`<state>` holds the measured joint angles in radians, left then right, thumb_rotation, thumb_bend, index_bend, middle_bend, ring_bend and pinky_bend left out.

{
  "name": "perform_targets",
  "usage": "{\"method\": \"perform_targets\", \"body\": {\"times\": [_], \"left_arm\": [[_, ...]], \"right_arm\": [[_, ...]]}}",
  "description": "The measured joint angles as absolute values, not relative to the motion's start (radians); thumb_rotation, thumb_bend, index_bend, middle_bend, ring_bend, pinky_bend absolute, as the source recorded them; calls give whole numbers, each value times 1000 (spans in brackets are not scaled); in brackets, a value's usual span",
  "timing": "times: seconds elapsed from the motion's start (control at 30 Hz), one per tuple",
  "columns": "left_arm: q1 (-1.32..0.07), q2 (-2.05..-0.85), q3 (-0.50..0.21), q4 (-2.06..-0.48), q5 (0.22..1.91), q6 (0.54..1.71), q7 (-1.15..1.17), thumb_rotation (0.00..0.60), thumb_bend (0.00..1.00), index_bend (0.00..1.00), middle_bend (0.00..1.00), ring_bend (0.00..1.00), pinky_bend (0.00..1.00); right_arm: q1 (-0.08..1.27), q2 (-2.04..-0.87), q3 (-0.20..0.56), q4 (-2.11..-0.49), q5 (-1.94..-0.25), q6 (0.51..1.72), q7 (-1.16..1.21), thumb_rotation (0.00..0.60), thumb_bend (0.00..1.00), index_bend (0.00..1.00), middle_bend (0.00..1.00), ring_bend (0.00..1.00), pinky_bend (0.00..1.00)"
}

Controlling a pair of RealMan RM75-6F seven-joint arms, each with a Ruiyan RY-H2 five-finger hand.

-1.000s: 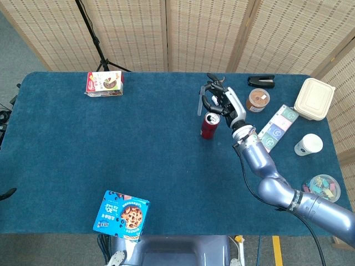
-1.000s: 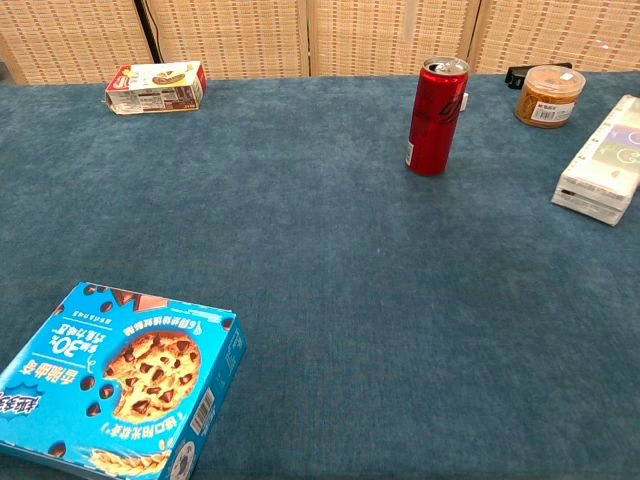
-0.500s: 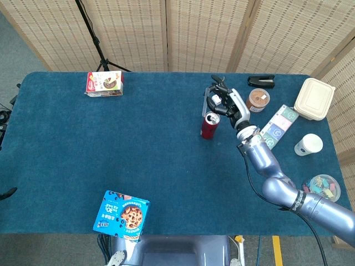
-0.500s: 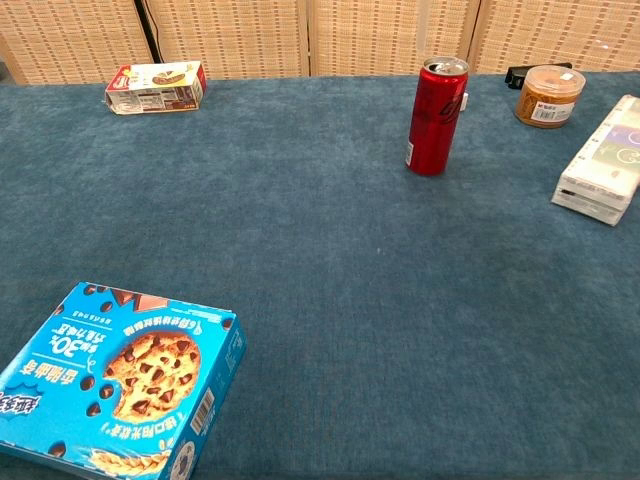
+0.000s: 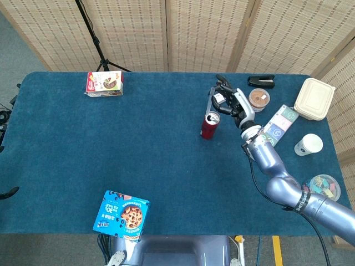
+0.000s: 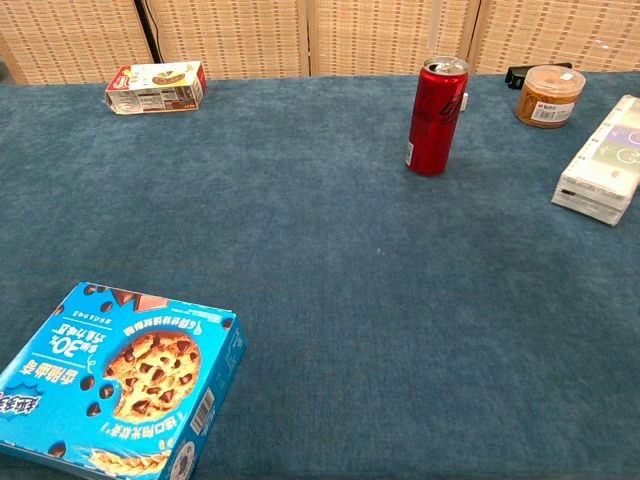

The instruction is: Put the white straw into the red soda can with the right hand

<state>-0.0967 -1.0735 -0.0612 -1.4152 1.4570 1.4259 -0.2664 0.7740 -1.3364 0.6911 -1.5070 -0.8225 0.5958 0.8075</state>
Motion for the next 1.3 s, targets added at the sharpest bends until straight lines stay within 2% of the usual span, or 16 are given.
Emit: {"method": "perform_targets", "body": {"times": [1.3], "left_arm": [[-98, -1081, -59, -1403, 1450, 1420, -272, 600, 0, 0, 0, 0, 0]], "right_arm": [[763, -1355, 665, -1485, -848, 583, 837, 600, 569, 543, 0, 0, 0]]}}
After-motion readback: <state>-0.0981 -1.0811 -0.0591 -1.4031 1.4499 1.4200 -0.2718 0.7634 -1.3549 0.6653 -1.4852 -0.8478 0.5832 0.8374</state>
